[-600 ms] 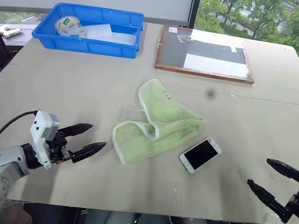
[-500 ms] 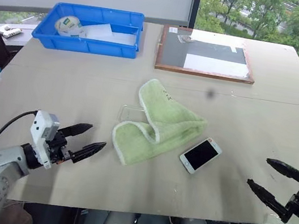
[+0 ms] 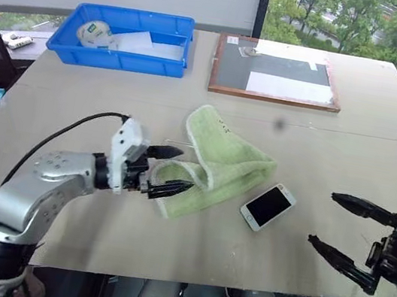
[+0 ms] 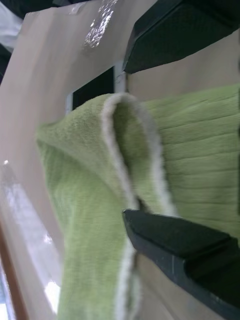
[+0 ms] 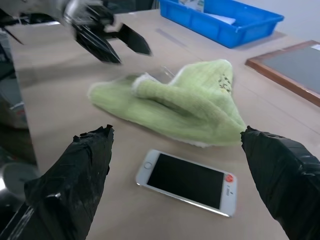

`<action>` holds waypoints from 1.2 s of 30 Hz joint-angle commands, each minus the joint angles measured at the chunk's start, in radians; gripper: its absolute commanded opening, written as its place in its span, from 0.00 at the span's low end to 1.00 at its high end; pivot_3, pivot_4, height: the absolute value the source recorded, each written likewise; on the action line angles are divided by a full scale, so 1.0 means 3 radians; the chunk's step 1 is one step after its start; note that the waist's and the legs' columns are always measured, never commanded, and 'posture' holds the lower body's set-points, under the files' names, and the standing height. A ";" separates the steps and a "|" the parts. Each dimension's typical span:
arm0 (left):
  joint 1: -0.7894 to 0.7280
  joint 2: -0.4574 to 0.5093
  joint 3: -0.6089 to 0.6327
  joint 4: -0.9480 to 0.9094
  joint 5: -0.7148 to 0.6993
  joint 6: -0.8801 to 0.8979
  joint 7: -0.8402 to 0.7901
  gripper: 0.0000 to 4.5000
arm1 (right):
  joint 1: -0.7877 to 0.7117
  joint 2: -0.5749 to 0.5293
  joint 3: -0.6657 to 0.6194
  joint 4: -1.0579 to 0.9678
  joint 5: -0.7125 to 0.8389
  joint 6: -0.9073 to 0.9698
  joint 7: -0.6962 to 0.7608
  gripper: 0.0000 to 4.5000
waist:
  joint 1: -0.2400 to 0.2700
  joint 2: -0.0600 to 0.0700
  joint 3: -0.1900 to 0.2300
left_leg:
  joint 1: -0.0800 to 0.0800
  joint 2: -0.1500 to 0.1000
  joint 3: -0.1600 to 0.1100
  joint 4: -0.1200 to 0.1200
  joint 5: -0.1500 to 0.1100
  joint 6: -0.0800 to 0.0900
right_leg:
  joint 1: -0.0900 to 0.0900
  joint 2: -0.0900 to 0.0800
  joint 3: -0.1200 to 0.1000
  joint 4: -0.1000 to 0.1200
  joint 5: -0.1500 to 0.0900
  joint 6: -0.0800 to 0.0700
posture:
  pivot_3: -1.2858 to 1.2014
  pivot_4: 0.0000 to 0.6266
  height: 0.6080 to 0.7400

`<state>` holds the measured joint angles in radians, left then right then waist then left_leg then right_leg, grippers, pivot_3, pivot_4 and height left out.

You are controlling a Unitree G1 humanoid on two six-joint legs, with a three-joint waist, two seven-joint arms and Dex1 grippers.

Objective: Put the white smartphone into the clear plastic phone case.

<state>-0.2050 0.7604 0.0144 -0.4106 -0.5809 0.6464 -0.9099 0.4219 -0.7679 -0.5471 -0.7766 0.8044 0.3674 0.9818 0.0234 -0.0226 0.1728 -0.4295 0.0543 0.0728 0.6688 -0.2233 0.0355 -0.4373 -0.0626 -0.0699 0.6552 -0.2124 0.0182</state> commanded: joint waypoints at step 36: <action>-0.1804 -0.0136 0.1368 0.2598 0.0646 -0.1722 0.1195 0.03 | -0.0749 0.0054 0.0767 0.0100 -0.0108 0.0007 -0.0295 1.00 | -0.0006 -0.0017 0.0001 | 0.0003 -0.0001 -0.0004 0.0008 0.0000 0.0000 | 0.0012 0.0021 0.0007 0.0002 0.0009 0.0014 | 0.52 0.24 1.00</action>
<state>-0.7366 0.6963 0.4161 0.3714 -0.4037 0.1715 -0.5461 0.2054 -0.7557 -0.3127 -0.7433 0.7594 0.3862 0.8874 0.0216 -0.0276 0.1730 -0.4283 0.0540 0.0714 0.6711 -0.2232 0.0356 -0.4336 -0.0563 -0.0678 0.6558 -0.2098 0.0224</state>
